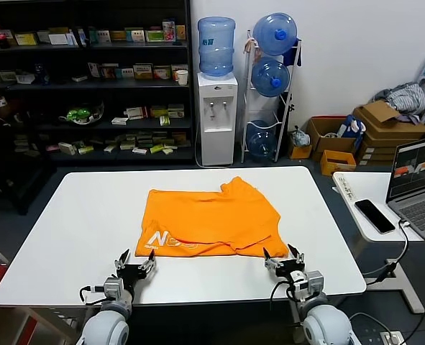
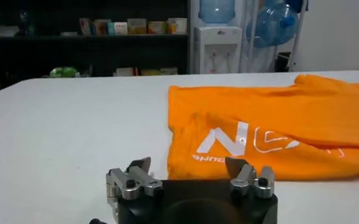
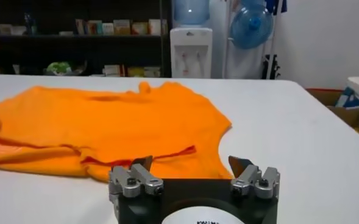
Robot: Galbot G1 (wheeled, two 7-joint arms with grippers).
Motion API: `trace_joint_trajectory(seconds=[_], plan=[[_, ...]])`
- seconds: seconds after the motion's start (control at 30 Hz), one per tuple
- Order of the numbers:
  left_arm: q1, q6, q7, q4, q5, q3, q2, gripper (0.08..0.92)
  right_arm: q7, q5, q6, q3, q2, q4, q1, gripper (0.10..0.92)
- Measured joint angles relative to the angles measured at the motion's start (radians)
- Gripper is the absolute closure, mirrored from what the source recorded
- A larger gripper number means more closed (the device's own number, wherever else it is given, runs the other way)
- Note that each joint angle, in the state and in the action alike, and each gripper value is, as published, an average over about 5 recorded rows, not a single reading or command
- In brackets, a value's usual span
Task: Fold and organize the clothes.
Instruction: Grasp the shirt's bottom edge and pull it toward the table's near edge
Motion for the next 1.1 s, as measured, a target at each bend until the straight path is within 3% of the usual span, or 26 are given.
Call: trace_joint_trajectory(seconds=[0.1,0.7,0.87,1.1], plan=[[-0.013,0.001,0.001,0.009,0.003,0.005,-0.009,0.222,0.002,0.006,-0.004,0.003,0.002,-0.011,0.001,0.345],[-0.022,0.020,-0.047,0.028,0.014,0.016,-0.025,0.735,0.036,0.031,-0.007,0.009,-0.002,-0.004,-0.022,0.862],[-0.010,0.027,-0.072,0.006,0.007,0.007,-0.019,0.871,0.051,0.048,-0.011,0.021,-0.021,0.028,-0.044,0.901],[0.041,0.063,-0.115,-0.099,-0.028,-0.008,0.017,0.898,0.078,0.081,-0.037,0.043,-0.078,0.128,-0.133,0.901]])
